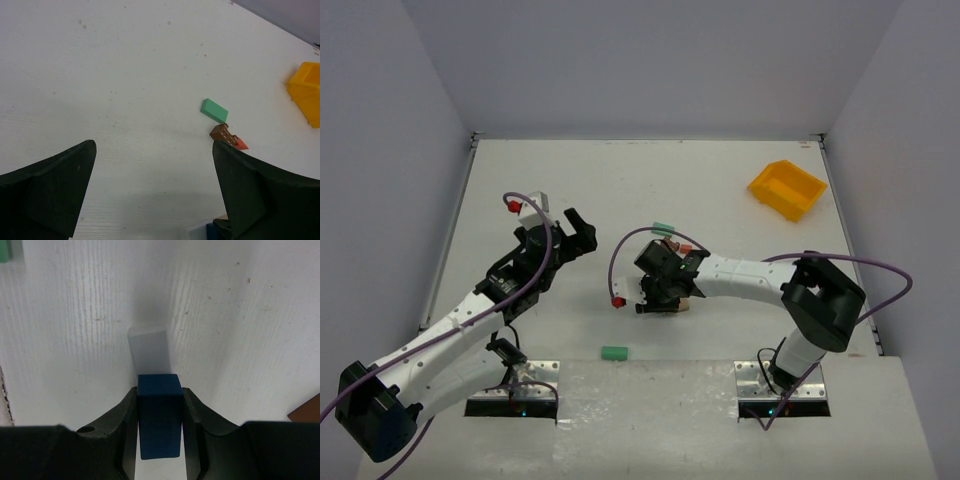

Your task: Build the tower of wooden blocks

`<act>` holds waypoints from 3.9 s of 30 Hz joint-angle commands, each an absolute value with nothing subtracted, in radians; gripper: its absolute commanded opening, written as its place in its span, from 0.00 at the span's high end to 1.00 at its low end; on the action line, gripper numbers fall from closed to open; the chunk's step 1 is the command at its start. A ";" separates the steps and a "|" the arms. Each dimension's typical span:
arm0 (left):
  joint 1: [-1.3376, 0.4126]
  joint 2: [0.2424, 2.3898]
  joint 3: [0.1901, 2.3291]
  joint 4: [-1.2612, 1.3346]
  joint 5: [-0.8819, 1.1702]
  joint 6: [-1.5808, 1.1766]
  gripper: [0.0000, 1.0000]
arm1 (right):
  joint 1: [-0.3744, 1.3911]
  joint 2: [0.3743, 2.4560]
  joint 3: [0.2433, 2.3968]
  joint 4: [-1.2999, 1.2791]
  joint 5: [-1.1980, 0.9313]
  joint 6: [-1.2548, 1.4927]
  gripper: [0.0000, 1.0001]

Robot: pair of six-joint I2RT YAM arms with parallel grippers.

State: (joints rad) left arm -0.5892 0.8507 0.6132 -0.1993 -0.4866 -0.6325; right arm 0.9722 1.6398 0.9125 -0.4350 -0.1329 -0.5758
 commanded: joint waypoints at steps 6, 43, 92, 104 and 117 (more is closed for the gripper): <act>-0.588 0.845 0.618 -0.170 -0.489 -0.617 0.00 | 0.980 1.638 0.908 -0.387 -0.120 -0.586 0.80; -0.586 0.856 0.617 -0.170 -0.491 -0.617 0.00 | 0.980 1.644 0.908 -0.391 -0.137 -0.595 0.71; -0.588 0.853 0.606 -0.170 -0.498 -0.619 0.00 | 0.980 1.589 0.912 -0.409 -0.150 -0.586 0.01; -0.587 0.825 0.604 -0.187 -0.506 -0.648 0.00 | 0.980 1.454 0.985 -0.426 -0.145 -0.589 0.01; -0.586 0.947 0.625 -0.063 -0.421 -0.646 0.00 | 0.817 1.500 1.293 -0.287 0.079 -0.334 0.01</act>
